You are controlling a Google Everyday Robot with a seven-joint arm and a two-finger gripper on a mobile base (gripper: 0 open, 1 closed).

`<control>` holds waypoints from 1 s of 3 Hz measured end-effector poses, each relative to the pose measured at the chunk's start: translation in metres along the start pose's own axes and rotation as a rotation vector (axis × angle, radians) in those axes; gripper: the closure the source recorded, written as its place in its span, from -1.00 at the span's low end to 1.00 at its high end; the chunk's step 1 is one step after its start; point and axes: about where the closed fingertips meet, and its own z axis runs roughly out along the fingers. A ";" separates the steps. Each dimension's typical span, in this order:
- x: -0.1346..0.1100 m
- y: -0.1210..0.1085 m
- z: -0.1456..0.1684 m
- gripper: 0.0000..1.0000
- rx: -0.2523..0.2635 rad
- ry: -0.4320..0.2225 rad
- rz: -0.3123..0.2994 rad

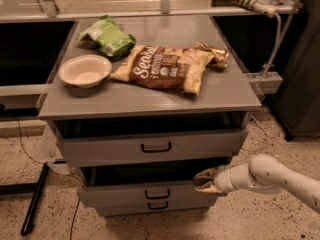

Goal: Open middle drawer

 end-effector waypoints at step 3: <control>-0.002 0.001 -0.002 0.16 0.000 0.000 0.000</control>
Offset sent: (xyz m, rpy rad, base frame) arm -0.0020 0.0006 0.0022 0.0000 0.0000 0.0000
